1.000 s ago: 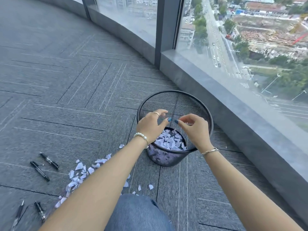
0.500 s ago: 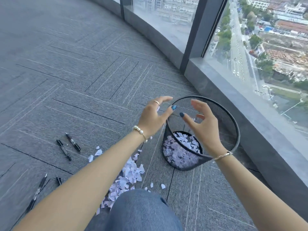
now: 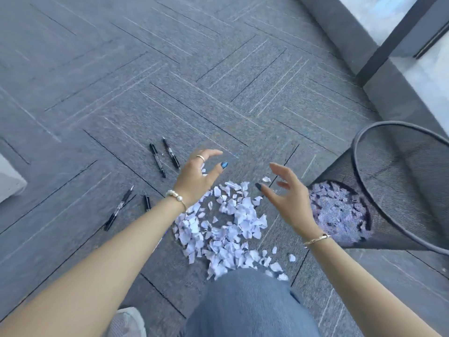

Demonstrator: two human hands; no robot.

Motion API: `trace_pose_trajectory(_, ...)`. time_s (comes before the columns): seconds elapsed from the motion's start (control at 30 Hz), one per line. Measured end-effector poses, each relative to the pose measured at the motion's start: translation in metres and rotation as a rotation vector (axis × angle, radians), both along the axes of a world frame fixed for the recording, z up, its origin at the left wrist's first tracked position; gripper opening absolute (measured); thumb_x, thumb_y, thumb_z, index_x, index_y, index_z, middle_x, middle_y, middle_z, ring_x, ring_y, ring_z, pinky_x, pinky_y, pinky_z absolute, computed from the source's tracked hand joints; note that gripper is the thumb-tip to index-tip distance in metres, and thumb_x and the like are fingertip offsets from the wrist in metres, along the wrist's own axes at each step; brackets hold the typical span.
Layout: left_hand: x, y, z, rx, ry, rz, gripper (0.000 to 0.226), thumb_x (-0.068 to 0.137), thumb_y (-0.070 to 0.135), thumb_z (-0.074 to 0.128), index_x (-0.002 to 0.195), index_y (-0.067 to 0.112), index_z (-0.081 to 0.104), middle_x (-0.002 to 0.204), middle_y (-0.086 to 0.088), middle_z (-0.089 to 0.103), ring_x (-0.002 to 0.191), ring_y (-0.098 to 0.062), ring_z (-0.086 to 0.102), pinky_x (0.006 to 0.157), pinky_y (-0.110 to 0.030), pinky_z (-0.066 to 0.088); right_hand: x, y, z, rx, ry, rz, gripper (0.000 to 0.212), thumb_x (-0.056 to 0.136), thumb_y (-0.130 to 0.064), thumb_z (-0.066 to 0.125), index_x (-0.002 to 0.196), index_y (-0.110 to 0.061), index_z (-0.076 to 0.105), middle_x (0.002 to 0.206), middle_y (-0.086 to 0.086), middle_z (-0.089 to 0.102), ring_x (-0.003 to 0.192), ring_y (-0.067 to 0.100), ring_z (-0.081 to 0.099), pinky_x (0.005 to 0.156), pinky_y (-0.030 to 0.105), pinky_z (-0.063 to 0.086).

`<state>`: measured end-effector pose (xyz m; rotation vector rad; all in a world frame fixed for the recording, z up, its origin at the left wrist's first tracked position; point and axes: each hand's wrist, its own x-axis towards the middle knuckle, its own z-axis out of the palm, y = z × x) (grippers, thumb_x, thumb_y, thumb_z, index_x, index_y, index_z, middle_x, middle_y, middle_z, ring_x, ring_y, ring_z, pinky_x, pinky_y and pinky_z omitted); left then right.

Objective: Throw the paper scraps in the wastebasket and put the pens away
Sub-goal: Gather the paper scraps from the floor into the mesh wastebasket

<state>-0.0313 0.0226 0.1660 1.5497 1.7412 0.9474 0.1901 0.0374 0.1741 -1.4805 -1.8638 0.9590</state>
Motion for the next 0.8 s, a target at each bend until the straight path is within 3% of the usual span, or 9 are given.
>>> trace_pose_trajectory(0.13,-0.017,-0.023,-0.039,-0.052,0.129,0.061,0.03,0.086,0.027,0.057,0.116,0.024,0.055,0.119,-0.001,0.058,0.086,-0.018,0.053,0.079,-0.03,0.044,-0.015,-0.004,-0.045,-0.066,-0.089,0.06,0.06,0.076,-0.038,0.067,0.129,-0.026,0.045,0.131,-0.01,0.051,0.112,0.012,0.053,0.1,0.033,0.043)
trace_pose_trajectory(0.23,-0.026,-0.036,-0.077,-0.131,0.244,0.043,0.041,0.085,0.033,0.056,0.124,0.023,0.049,0.134,0.0,0.048,0.122,-0.019,0.043,0.103,-0.037,0.033,-0.017,-0.007,-0.085,-0.14,-0.165,0.123,0.071,0.073,-0.046,0.069,0.134,-0.029,0.037,0.137,-0.009,0.045,0.119,0.005,0.041,0.105,0.03,0.032)
trace_pose_trajectory(0.33,-0.035,-0.046,-0.116,-0.248,0.408,-0.022,0.06,0.084,0.047,0.052,0.136,0.029,0.031,0.15,0.0,0.024,0.138,-0.02,0.02,0.114,-0.042,0.007,-0.015,-0.008,-0.126,-0.16,-0.256,0.19,0.079,0.073,-0.053,0.065,0.139,-0.035,0.027,0.147,-0.007,0.032,0.133,0.01,0.03,0.112,0.045,0.026)
trace_pose_trajectory(0.4,-0.04,-0.052,-0.137,-0.275,0.444,0.002,0.065,0.083,0.05,0.052,0.139,0.031,0.026,0.152,-0.001,0.015,0.139,-0.02,0.012,0.111,-0.039,-0.002,-0.017,-0.007,-0.148,-0.165,-0.342,0.211,0.081,0.075,-0.054,0.06,0.142,-0.034,0.02,0.154,-0.006,0.016,0.141,0.015,0.013,0.115,0.051,0.012)
trace_pose_trajectory(0.5,-0.045,-0.058,-0.157,-0.272,0.38,0.04,0.066,0.082,0.053,0.051,0.139,0.032,0.025,0.153,0.0,0.012,0.139,-0.02,0.013,0.11,-0.038,0.005,-0.026,-0.001,-0.168,-0.159,-0.393,0.201,0.079,0.079,-0.06,0.048,0.144,-0.036,0.01,0.155,-0.009,-0.001,0.142,0.013,-0.001,0.112,0.044,-0.001)
trace_pose_trajectory(0.6,-0.04,-0.062,-0.171,-0.291,0.412,-0.051,0.076,0.076,0.071,0.03,0.14,0.032,0.021,0.153,0.003,0.012,0.14,-0.017,0.01,0.112,-0.039,0.001,-0.035,0.001,-0.179,-0.135,-0.429,0.215,0.077,0.074,-0.071,0.033,0.141,-0.041,0.008,0.154,-0.012,0.002,0.142,0.012,-0.002,0.111,0.042,-0.006)
trace_pose_trajectory(0.67,-0.032,-0.069,-0.175,-0.27,0.447,-0.114,0.083,0.071,0.079,0.017,0.14,0.034,0.021,0.152,0.006,0.012,0.14,-0.014,0.007,0.113,-0.04,-0.006,-0.038,-0.008,-0.18,-0.118,-0.416,0.275,0.073,0.079,-0.067,0.039,0.142,-0.039,0.013,0.154,-0.013,0.007,0.141,0.01,-0.001,0.111,0.041,-0.007)
trace_pose_trajectory(0.8,-0.012,-0.09,-0.177,-0.23,0.403,-0.221,0.088,0.066,0.084,0.01,0.139,0.037,0.02,0.151,0.01,0.01,0.138,-0.008,0.001,0.111,-0.039,-0.008,-0.033,-0.046,-0.173,-0.138,-0.4,0.465,0.078,0.072,-0.079,0.026,0.138,-0.044,0.008,0.148,-0.021,0.006,0.138,0.004,0.0,0.112,0.037,-0.004)
